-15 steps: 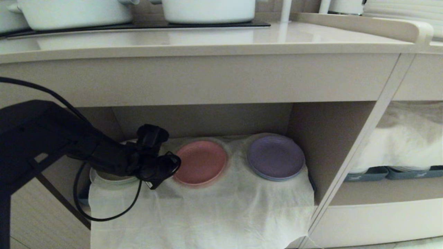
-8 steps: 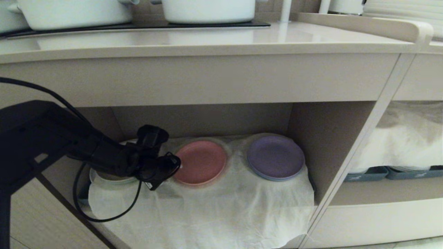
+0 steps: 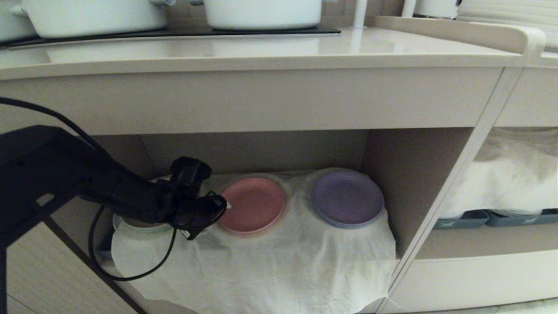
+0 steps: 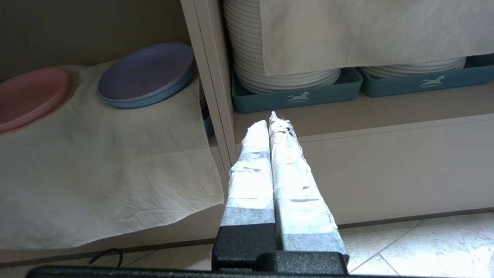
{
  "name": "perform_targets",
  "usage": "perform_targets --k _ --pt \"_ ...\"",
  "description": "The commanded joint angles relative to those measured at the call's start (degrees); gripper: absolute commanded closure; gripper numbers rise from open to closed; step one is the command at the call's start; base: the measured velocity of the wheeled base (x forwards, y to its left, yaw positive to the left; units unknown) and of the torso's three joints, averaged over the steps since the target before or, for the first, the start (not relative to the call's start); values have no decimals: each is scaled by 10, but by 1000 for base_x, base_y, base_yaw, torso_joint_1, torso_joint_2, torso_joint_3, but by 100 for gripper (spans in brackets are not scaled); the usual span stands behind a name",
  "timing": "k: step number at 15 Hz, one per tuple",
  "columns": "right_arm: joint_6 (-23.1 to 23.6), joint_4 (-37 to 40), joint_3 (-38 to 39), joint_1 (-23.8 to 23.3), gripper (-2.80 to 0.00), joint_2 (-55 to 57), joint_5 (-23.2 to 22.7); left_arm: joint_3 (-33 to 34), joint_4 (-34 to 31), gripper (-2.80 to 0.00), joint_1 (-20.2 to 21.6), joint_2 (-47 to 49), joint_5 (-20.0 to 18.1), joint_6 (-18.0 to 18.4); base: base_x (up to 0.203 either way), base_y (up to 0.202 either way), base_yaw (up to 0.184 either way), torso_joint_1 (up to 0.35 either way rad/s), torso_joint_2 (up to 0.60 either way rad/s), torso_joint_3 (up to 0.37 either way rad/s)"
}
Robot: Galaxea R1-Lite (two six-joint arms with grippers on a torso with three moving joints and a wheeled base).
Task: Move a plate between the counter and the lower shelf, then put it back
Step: Put the plate in the cupboard
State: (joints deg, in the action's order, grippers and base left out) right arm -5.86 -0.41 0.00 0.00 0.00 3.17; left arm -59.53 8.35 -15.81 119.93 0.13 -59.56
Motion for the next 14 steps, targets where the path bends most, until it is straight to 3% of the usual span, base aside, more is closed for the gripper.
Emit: perform_targets --k 1,9,14 --pt "0 0 0 0 0 1 0 3 -2 -280 0 -13 0 -3 0 0 0 0 0 0" --pt "0 0 0 0 0 1 0 41 -24 -280 0 -56 -8 -2 0 0 0 0 0 0" --pt "0 0 0 0 0 0 0 84 -25 -280 -1 -97 -24 16 0 0 0 0 0 0"
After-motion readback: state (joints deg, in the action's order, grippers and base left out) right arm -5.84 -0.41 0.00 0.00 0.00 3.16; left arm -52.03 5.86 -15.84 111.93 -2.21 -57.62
